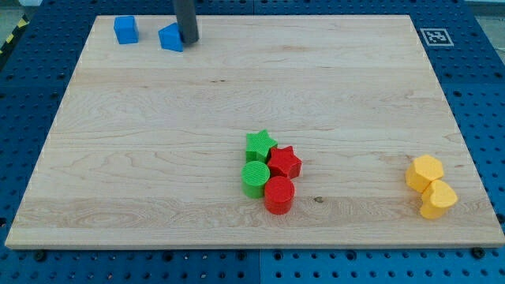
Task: Move your arm below the green circle
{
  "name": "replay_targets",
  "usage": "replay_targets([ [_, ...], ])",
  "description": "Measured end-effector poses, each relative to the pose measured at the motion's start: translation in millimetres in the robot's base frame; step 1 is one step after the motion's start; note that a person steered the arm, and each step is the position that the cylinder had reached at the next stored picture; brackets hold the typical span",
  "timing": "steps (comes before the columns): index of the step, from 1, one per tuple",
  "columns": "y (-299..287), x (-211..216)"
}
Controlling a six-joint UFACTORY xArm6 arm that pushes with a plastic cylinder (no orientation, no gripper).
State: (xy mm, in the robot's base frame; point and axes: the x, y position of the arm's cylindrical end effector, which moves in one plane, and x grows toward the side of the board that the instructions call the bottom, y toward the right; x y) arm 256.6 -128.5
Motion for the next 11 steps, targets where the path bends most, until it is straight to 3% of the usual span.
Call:
replay_targets([
  [2, -22, 0],
  [4, 38, 116],
  [5, 4, 162],
  [6, -1, 239],
  [7, 29, 323],
  [8, 92, 356],
  [11, 111, 346],
])
